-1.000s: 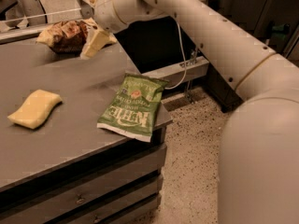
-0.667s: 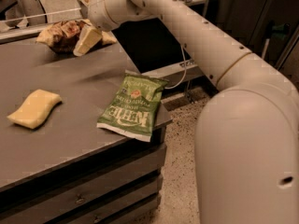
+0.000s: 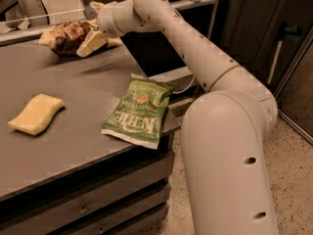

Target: Move brown chip bag near sponge

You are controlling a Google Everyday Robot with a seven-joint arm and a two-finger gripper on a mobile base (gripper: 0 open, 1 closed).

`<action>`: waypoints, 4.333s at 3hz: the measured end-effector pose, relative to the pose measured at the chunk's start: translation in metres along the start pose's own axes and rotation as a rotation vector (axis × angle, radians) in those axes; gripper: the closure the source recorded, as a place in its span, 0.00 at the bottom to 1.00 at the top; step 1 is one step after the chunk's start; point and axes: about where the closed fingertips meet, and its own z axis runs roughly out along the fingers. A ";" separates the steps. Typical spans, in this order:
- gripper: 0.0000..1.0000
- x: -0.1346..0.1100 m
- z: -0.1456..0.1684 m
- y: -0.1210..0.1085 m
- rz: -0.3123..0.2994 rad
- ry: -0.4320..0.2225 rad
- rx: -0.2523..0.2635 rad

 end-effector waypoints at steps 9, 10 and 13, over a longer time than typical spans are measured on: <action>1.00 -0.022 0.021 0.024 -0.066 -0.029 -0.099; 1.00 -0.045 0.009 0.046 -0.106 -0.023 -0.107; 1.00 -0.057 0.012 0.161 0.040 0.096 -0.094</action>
Offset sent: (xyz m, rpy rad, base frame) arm 0.0399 0.0123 -0.0452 -0.1072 0.0973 -0.0367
